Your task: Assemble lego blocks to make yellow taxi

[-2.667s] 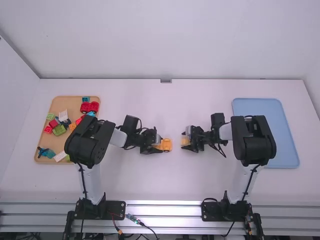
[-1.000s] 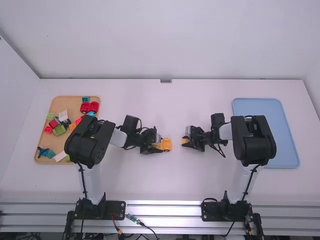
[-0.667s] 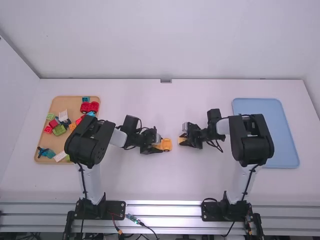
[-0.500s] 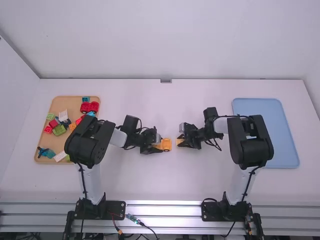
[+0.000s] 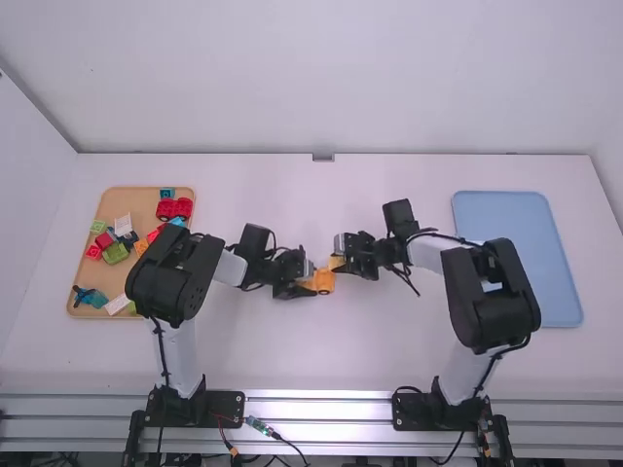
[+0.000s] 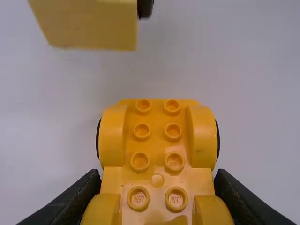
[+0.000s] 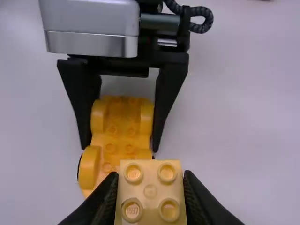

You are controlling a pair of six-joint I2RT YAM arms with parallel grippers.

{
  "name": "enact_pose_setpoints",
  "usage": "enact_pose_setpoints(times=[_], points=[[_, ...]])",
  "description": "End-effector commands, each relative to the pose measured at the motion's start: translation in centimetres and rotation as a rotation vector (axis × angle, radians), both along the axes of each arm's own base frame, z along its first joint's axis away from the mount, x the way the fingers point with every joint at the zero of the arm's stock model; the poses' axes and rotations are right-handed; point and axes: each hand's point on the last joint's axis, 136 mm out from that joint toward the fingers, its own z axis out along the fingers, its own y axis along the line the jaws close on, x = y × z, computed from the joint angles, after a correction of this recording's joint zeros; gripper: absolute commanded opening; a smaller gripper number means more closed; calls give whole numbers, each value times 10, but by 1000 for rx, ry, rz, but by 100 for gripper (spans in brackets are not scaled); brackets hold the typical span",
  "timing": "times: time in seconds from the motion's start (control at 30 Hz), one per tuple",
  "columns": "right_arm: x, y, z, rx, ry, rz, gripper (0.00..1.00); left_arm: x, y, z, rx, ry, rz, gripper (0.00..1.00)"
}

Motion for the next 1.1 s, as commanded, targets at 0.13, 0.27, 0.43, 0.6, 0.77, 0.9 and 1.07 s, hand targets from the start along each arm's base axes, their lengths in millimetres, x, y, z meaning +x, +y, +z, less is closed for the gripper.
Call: enact_pose_setpoints(times=[0.13, 0.27, 0.43, 0.6, 0.77, 0.9, 1.07], points=[[-15, 10, -7, -2, 70, -28, 13, -1, -3, -2, -13, 33, 11, 52], [-10, 12, -7, 22, 68, -69, 13, 1, -3, -2, -15, 25, 12, 51], [-11, 15, -11, 39, 76, -64, 13, 0, -4, -1, -15, 22, 10, 50], [-9, 24, -21, 33, 95, -40, 8, 0, -4, -1, -15, 23, 11, 50], [-12, 22, -22, 21, 80, -13, 4, 1, -3, -2, -14, 25, 13, 49], [-13, 24, -20, 33, 78, -6, 1, 0, -4, -2, -15, 28, 11, 49], [-13, 28, -19, 70, 78, 14, 1, -4, -2, -4, -5, 33, -2, 46]])
